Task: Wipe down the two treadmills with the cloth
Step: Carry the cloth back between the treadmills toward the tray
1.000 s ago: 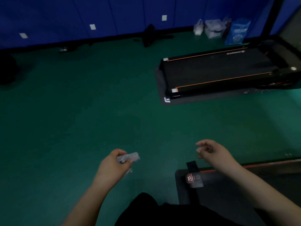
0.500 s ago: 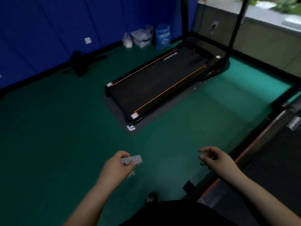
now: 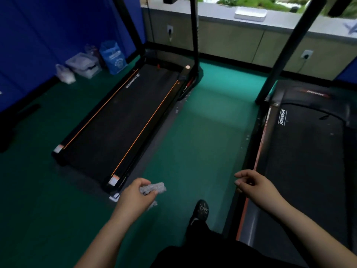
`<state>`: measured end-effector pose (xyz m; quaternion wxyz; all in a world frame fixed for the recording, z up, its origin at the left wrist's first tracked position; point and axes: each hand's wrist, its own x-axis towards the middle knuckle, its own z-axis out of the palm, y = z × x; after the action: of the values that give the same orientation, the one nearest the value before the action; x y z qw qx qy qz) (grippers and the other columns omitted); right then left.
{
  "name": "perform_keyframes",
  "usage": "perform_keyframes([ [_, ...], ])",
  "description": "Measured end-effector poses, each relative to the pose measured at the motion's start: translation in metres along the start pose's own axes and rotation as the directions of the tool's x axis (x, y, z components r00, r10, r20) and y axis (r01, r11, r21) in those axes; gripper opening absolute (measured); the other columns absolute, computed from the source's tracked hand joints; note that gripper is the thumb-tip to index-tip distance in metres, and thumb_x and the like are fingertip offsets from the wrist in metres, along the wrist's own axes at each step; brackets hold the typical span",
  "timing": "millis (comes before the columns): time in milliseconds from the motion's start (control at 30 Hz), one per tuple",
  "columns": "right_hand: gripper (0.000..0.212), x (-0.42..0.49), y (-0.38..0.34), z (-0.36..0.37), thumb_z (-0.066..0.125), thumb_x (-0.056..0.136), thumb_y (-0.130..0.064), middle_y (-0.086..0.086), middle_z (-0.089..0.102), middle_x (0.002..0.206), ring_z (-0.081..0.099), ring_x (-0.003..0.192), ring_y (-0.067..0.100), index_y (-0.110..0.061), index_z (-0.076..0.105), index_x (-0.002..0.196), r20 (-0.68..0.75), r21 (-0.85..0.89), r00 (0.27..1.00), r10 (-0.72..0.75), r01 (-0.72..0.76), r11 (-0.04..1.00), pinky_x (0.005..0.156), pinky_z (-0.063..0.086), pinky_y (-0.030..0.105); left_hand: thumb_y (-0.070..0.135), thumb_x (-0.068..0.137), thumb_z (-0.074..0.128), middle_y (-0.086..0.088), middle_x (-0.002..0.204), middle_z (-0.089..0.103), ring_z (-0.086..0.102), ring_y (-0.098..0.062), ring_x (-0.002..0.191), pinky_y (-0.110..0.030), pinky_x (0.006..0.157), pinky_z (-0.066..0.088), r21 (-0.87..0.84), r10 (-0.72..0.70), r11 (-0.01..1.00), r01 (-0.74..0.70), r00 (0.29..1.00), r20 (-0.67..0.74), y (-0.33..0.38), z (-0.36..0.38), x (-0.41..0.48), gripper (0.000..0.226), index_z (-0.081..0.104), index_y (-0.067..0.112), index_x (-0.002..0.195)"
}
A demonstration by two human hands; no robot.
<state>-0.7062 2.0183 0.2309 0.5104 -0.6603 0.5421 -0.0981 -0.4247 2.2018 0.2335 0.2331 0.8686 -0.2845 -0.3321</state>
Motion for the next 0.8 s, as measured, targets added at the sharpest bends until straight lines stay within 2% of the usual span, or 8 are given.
perform_keyframes([
  [133, 0.012, 0.073, -0.025, -0.032, 0.064, 0.088, -0.012, 0.0, 0.067, 0.076, 0.061, 0.057, -0.004, -0.024, 0.063, 0.094, -0.069, 0.021, 0.997, 0.021, -0.02, 1.0, 0.065, 0.044, 0.023, 0.036, 0.081, 0.071, 0.005, 0.098, 0.064, 0.061, -0.012, 0.085, -0.029, 0.074, 0.051, 0.04, 0.043, 0.998, -0.044, 0.999, 0.025, 0.059, -0.005, 0.08, 0.03, 0.059, 0.027, 0.106],
  [233, 0.013, 0.124, -0.048, -0.058, 0.064, 0.088, -0.012, 0.0, 0.069, 0.075, 0.066, 0.068, 0.008, -0.025, 0.063, 0.092, -0.111, 0.036, 0.993, 0.044, -0.04, 0.999, 0.07, 0.048, 0.026, 0.034, 0.081, 0.072, 0.005, 0.098, 0.064, 0.061, -0.01, 0.084, -0.027, 0.069, 0.047, 0.037, 0.084, 0.996, -0.086, 0.996, 0.035, 0.111, -0.014, 0.132, 0.029, 0.06, 0.025, 0.106],
  [433, 0.016, 0.22, -0.092, -0.095, 0.064, 0.087, -0.008, 0.001, 0.067, 0.072, 0.068, 0.073, 0.021, -0.024, 0.062, 0.089, -0.145, 0.071, 0.988, 0.053, -0.043, 0.997, 0.075, 0.052, 0.033, 0.034, 0.08, 0.073, 0.007, 0.094, 0.064, 0.061, -0.007, 0.08, -0.025, 0.063, 0.044, 0.031, 0.135, 0.99, -0.136, 0.99, 0.048, 0.189, -0.024, 0.228, 0.029, 0.06, 0.025, 0.105],
  [600, 0.019, 0.307, -0.118, -0.111, 0.066, 0.086, -0.007, -0.002, 0.065, 0.071, 0.069, 0.072, 0.022, -0.026, 0.062, 0.087, -0.166, 0.065, 0.985, 0.055, -0.044, 0.997, 0.075, 0.052, 0.033, 0.032, 0.081, 0.073, 0.007, 0.093, 0.063, 0.059, -0.004, 0.078, -0.021, 0.06, 0.042, 0.055, 0.14, 0.988, -0.145, 0.986, 0.087, 0.235, -0.026, 0.321, 0.028, 0.06, 0.024, 0.104],
  [700, 0.02, 0.365, -0.133, -0.124, 0.066, 0.085, -0.007, -0.003, 0.066, 0.071, 0.068, 0.07, 0.019, -0.026, 0.061, 0.086, -0.196, 0.061, 0.977, 0.079, -0.068, 0.996, 0.07, 0.05, 0.022, 0.032, 0.08, 0.073, 0.004, 0.097, 0.066, 0.06, -0.007, 0.082, -0.023, 0.064, 0.043, 0.076, 0.165, 0.982, -0.173, 0.981, 0.097, 0.269, -0.029, 0.391, 0.028, 0.061, 0.024, 0.104],
  [800, 0.021, 0.424, -0.155, -0.141, 0.065, 0.085, -0.004, -0.002, 0.065, 0.071, 0.065, 0.06, 0.008, -0.025, 0.061, 0.084, -0.253, 0.096, 0.961, 0.108, -0.086, 0.992, 0.061, 0.045, 0.011, 0.034, 0.081, 0.072, 0.006, 0.098, 0.064, 0.06, -0.009, 0.086, -0.028, 0.07, 0.047, 0.089, 0.197, 0.974, -0.21, 0.971, 0.136, 0.315, -0.036, 0.462, 0.027, 0.06, 0.026, 0.104],
])
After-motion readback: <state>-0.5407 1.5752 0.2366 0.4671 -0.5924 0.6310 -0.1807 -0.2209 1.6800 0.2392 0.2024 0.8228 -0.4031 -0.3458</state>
